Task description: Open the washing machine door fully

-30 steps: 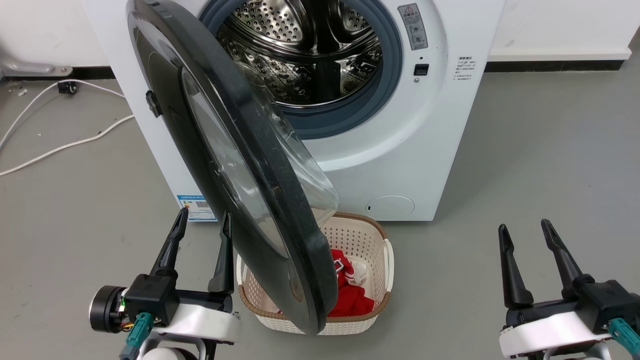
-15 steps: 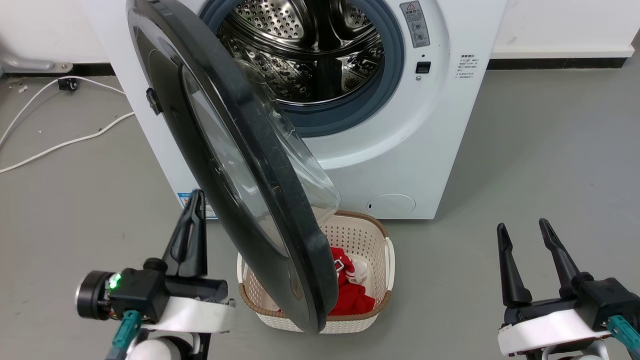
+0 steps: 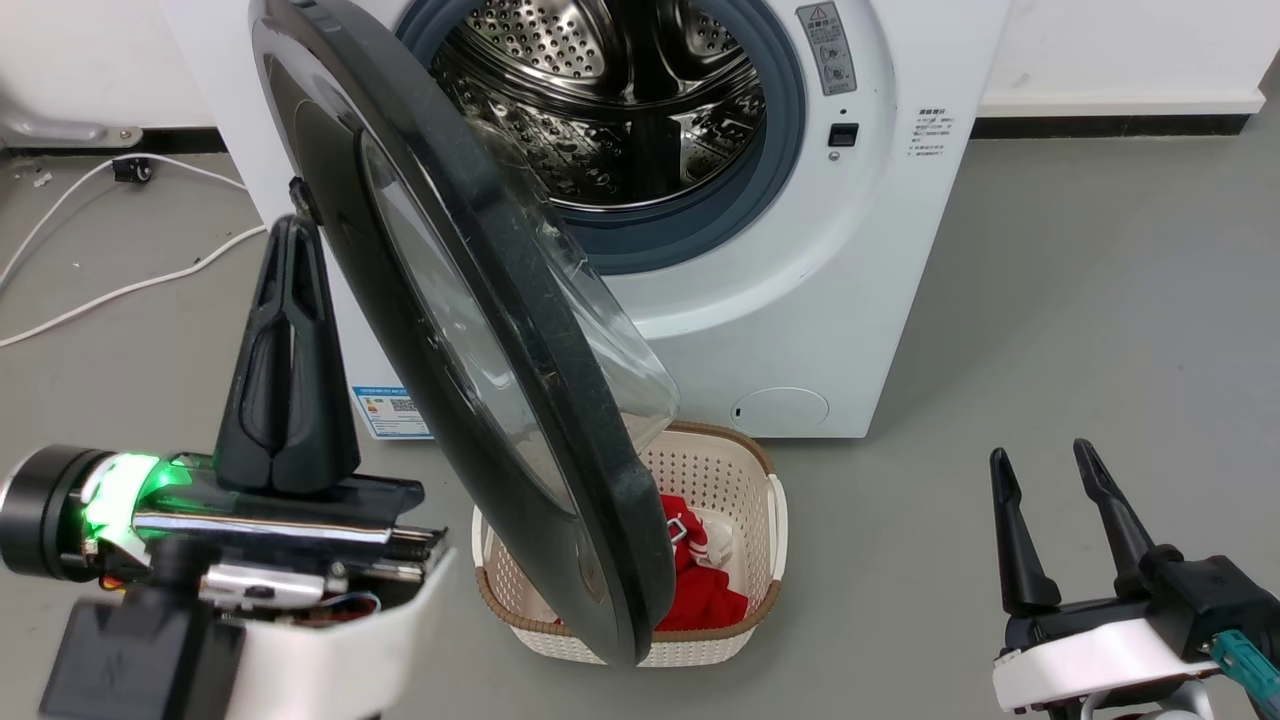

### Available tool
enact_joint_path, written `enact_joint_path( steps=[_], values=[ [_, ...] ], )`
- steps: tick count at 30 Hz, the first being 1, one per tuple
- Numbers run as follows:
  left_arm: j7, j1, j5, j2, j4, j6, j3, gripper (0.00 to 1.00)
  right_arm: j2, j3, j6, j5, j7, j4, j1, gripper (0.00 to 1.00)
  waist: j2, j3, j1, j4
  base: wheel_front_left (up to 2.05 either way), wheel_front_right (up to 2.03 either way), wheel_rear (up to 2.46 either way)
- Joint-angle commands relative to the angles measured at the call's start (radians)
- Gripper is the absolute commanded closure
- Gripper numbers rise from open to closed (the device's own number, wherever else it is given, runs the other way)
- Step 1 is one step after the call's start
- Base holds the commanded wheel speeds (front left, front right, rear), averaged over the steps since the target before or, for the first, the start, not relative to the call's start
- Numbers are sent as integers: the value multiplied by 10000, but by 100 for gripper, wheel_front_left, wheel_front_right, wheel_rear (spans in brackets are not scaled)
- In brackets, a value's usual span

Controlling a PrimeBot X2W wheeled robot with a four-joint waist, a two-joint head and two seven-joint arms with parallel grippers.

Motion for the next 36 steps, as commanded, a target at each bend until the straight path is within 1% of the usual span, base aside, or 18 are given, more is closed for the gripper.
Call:
enact_joint_path(
  steps=[1,4,7,11,16,17,18,25,27,29,33,36],
  values=[
    [-20,-150,84,4,-479,-90,-233,100,28,11,-7,34,-22,24,-99,0,0,-5,0,-15,0,0,0],
    [-16,-220,273,192,-1132,-263,-760,100,28,30,-7,74,-22,38,-96,0,0,-6,0,-44,0,0,0],
    [-13,-90,442,477,-1364,-455,-1560,100,28,34,-7,86,-22,59,-79,0,0,-23,0,-59,0,0,0],
    [-13,273,348,813,-1131,-607,-2800,100,28,14,-7,115,-21,79,-67,0,0,7,0,-65,0,0,0],
    [-12,920,-37,1255,-185,-698,-4213,100,28,8,-7,164,-21,135,-134,0,0,86,0,-40,0,0,0],
    [-12,920,-37,1255,-185,-698,-4213,100,28,8,-7,164,-21,135,-134,0,0,86,0,-40,0,0,0],
    [-14,1092,-206,1298,61,-700,-4423,100,28,19,-7,189,-21,139,-147,0,0,98,0,-35,0,0,0],
    [41,1937,-841,1922,1802,-725,-5254,100,27,-23,-5,219,-21,161,-177,0,0,174,0,60,0,0,0],
    [82,1985,-944,2015,2286,-728,-5393,100,27,-37,-7,229,-21,166,-181,0,0,198,0,94,0,0,0],
    [70,1897,-1041,1996,2750,-725,-5513,100,27,-40,-7,245,-21,183,-179,0,0,218,0,130,0,0,0],
    [31,1552,-1142,1759,3562,-721,-5589,100,27,32,-7,271,-21,244,-234,0,0,260,0,140,0,0,0],
    [-3,1262,-1166,1435,4063,-616,-5528,100,27,62,-7,293,-21,267,-322,0,0,281,0,113,0,0,0]
  ],
)
